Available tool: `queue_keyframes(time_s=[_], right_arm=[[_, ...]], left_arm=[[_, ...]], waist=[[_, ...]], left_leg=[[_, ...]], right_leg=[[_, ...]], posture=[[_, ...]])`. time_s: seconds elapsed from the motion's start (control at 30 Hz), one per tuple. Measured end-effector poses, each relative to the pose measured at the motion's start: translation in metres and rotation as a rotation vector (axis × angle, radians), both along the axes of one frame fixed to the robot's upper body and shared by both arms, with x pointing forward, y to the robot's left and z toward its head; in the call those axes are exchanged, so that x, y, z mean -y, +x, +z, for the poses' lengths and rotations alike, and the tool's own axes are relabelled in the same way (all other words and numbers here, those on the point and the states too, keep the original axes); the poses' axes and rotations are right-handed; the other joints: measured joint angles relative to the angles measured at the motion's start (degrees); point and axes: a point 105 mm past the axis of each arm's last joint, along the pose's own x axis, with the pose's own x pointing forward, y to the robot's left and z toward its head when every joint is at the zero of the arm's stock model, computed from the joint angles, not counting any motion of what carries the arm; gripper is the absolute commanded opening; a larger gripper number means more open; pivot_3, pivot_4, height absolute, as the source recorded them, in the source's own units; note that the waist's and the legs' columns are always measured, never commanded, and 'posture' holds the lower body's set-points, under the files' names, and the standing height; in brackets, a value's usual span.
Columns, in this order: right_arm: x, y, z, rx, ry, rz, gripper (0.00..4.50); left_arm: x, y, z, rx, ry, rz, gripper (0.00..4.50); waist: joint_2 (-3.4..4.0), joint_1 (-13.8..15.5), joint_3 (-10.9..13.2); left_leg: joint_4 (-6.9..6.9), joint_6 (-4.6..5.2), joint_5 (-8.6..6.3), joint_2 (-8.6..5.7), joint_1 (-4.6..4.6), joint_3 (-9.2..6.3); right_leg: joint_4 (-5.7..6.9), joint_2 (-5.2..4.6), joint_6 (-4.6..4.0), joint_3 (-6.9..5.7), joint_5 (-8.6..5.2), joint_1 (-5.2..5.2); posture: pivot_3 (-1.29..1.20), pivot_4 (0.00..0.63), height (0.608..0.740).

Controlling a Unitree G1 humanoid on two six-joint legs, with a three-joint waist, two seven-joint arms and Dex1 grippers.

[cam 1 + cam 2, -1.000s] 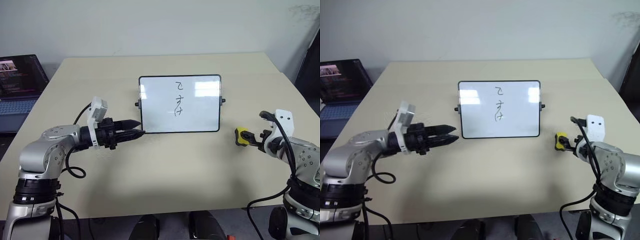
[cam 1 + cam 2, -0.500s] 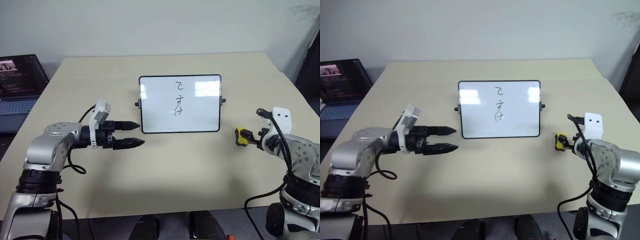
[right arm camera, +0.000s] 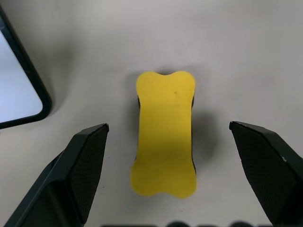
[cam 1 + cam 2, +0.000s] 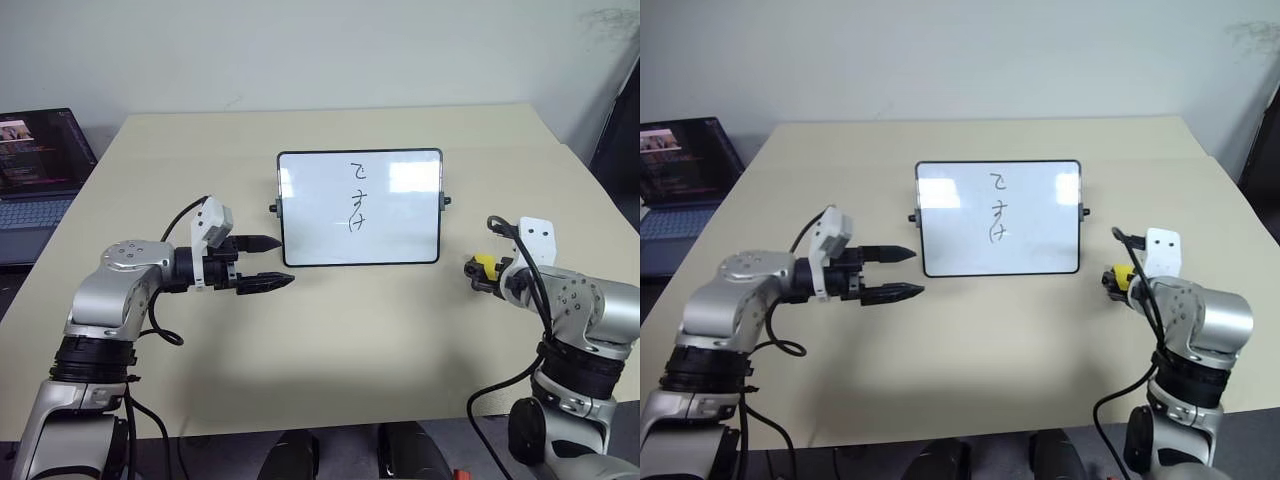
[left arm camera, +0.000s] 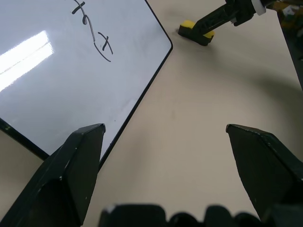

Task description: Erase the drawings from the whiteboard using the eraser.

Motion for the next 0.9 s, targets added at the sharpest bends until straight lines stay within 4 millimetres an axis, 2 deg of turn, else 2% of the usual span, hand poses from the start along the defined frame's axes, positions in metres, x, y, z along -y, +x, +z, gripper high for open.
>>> queue_keyframes(time_s=[0.47,0.9], right_arm=[[0.011,0.005,-0.005,-0.003,-0.009,-0.058,4.50],[0.008,0.012,-0.001,0.012,0.026,-0.081,4.50]], left_arm=[[0.000,0.001,0.000,0.009,0.004,0.024,4.45],[0.001,0.001,0.001,0.012,0.005,0.024,4.45]], waist=[[0.00,-0.1,0.0],[0.00,-0.1,0.0]], left_leg=[[0.00,0.00,0.00,0.00,0.00,0.00],[0.00,0.00,0.00,0.00,0.01,0.01]], right_leg=[[0.01,0.01,0.00,0.00,0.00,0.00],[0.01,0.02,0.00,0.00,0.00,0.00]], posture=[[0.00,0.150,0.740],[0.00,0.150,0.740]])
